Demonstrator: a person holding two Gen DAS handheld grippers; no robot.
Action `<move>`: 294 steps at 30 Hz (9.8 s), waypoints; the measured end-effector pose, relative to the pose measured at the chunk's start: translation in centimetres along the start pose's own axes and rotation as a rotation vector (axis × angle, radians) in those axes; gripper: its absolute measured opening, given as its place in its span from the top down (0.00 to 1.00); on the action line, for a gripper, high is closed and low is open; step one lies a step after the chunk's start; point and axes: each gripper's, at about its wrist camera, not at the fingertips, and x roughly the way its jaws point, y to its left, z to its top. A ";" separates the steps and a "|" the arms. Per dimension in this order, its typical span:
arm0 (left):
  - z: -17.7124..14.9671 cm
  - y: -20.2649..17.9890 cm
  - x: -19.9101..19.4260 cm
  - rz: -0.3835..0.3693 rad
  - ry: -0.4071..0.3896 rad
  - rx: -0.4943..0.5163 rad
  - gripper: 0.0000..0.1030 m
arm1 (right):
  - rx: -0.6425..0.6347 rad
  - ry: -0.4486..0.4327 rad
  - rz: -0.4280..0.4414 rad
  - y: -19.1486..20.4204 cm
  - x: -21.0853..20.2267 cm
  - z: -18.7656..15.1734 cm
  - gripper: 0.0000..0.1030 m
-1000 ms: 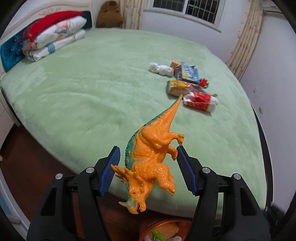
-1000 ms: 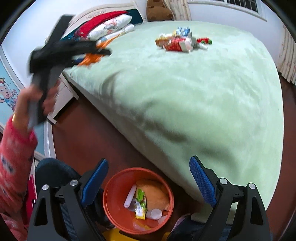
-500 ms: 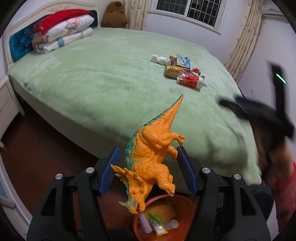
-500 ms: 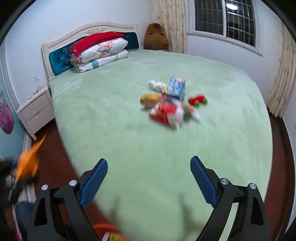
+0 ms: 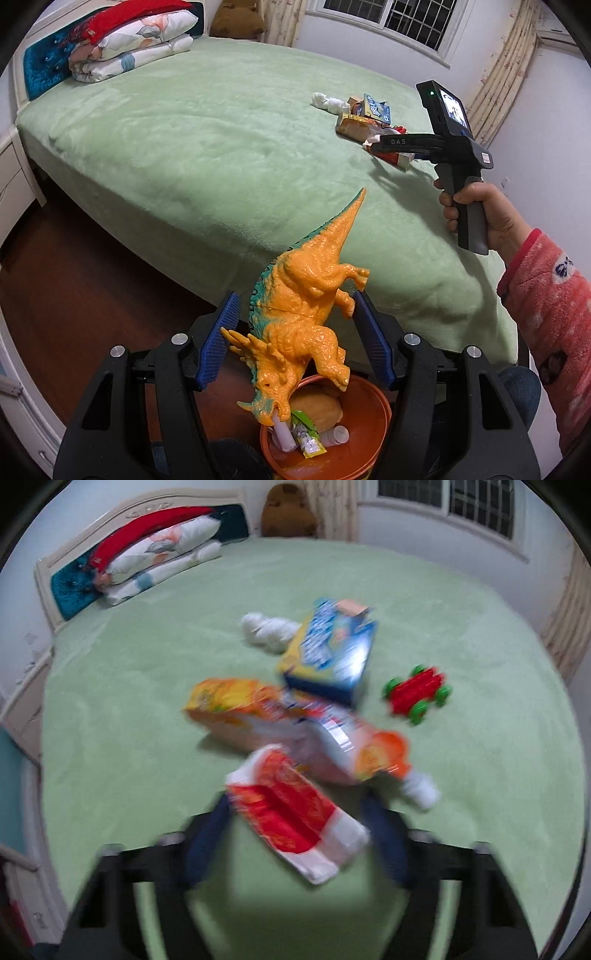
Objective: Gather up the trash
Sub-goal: 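Grasp the red-white wrapper with the right gripper while the left holds the dinosaur, then lower the dinosaur and wrapper into the orange bucket and open both grippers, then grasp the orange-white snack bag with the right gripper, then grasp the blue snack box with the left gripper while the right holds the bag, then lower the blue box and snack bag into the orange bucket and release both, then grasp the red toy car with green wheels with the right gripper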
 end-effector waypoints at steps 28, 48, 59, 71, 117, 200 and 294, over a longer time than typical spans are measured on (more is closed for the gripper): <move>-2.8 -1.4 -0.4 0.003 0.056 0.053 0.40 | -0.130 -0.075 0.288 4.1 -18.2 -16.6 0.74; -16.0 -1.9 11.2 0.007 0.535 0.094 0.40 | -0.057 0.479 0.275 7.7 -7.4 -34.7 0.72; -18.4 -0.1 15.6 0.010 0.686 -0.005 0.29 | -0.052 0.546 0.256 9.0 -4.9 -36.5 0.27; -18.5 -0.7 15.7 0.028 0.677 0.000 0.20 | -0.010 0.540 0.247 7.1 -5.0 -36.7 0.27; -3.3 1.5 4.4 0.126 0.143 -0.050 0.20 | -0.181 -0.056 0.082 4.0 -14.5 -14.3 0.13; 22.1 -14.3 16.1 0.046 -0.041 0.265 0.48 | 0.110 -0.194 0.055 -7.0 -22.5 -18.5 0.39; -4.6 0.9 5.5 0.098 0.169 -0.022 0.21 | 0.031 -0.032 0.175 -0.2 -15.3 -14.0 0.12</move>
